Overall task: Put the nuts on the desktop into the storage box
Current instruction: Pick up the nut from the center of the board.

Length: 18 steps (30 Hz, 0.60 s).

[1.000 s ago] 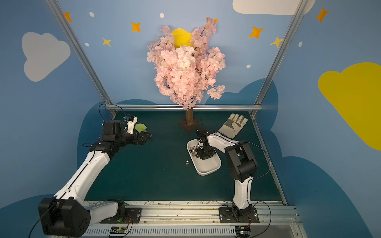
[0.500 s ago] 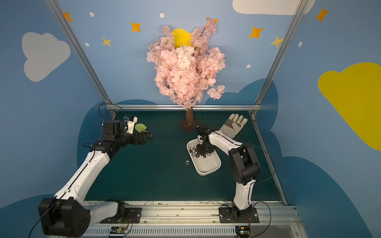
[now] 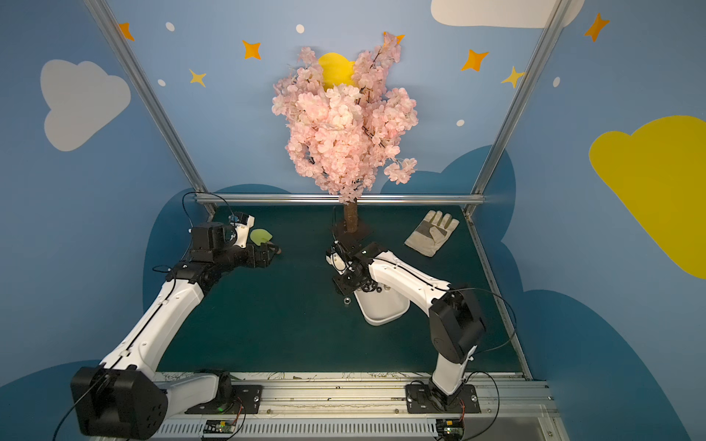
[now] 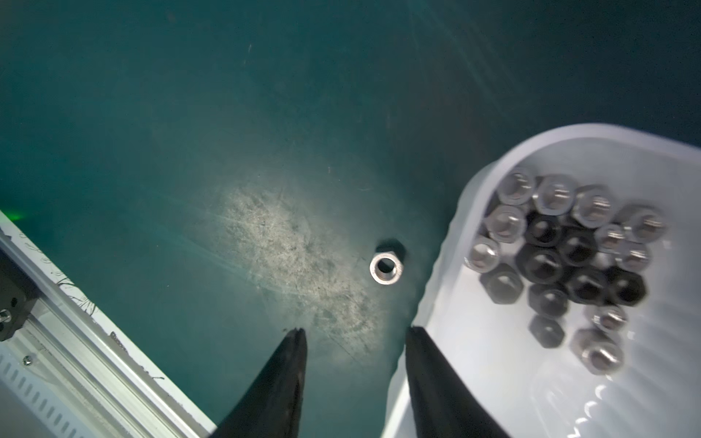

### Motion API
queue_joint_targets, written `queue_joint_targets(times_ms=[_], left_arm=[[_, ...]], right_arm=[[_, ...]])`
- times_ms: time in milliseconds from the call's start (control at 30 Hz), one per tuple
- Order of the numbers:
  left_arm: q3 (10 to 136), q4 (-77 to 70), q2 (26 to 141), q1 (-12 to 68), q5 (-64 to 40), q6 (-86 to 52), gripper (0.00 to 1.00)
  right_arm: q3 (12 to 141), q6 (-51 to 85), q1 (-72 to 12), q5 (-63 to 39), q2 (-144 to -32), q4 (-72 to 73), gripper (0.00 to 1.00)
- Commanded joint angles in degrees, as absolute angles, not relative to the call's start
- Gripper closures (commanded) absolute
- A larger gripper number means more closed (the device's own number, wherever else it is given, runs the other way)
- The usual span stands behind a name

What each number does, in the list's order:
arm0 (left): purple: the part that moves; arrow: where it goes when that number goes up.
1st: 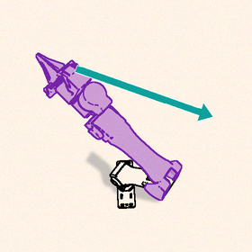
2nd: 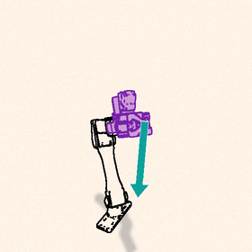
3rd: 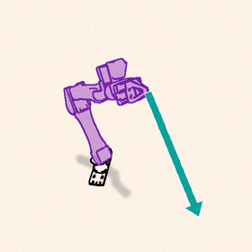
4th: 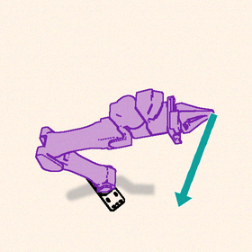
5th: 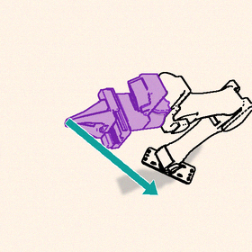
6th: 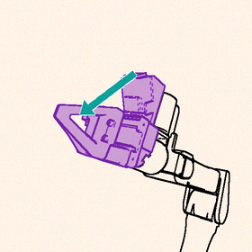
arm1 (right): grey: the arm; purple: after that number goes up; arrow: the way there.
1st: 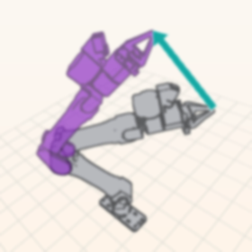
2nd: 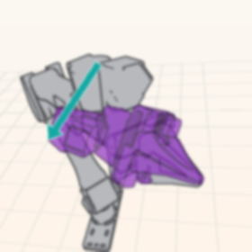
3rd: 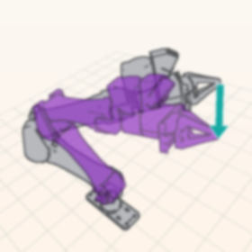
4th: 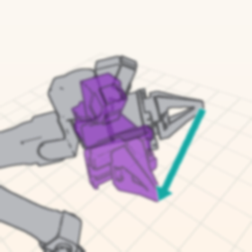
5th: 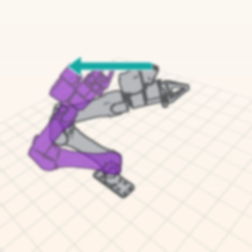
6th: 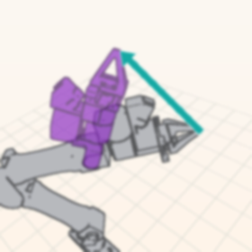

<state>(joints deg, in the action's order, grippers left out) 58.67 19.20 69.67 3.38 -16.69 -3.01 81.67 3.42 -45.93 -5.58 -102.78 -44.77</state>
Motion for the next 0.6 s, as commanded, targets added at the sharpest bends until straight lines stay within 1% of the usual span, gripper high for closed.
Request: queue_joint_targets(times_ms=[0,133,233,567], left_arm=[[58.27,18.31,68.72,3.14,-16.48,-2.86,0.00],[58.02,18.54,68.27,3.11,-15.47,-2.55,0.00],[58.07,18.43,68.33,3.08,-15.72,-2.71,0.00],[58.10,18.56,68.02,3.12,-15.42,-2.53,0.00]], right_arm=[[83.91,3.23,-47.23,-6.58,-106.74,-47.86,0.47],[87.91,3.85,-47.46,-4.49,-112.55,-50.84,0.43],[90.94,4.14,-47.57,-2.16,-115.79,-53.67,0.43],[92.37,5.01,-47.64,3.80,-119.36,-55.79,0.41]])
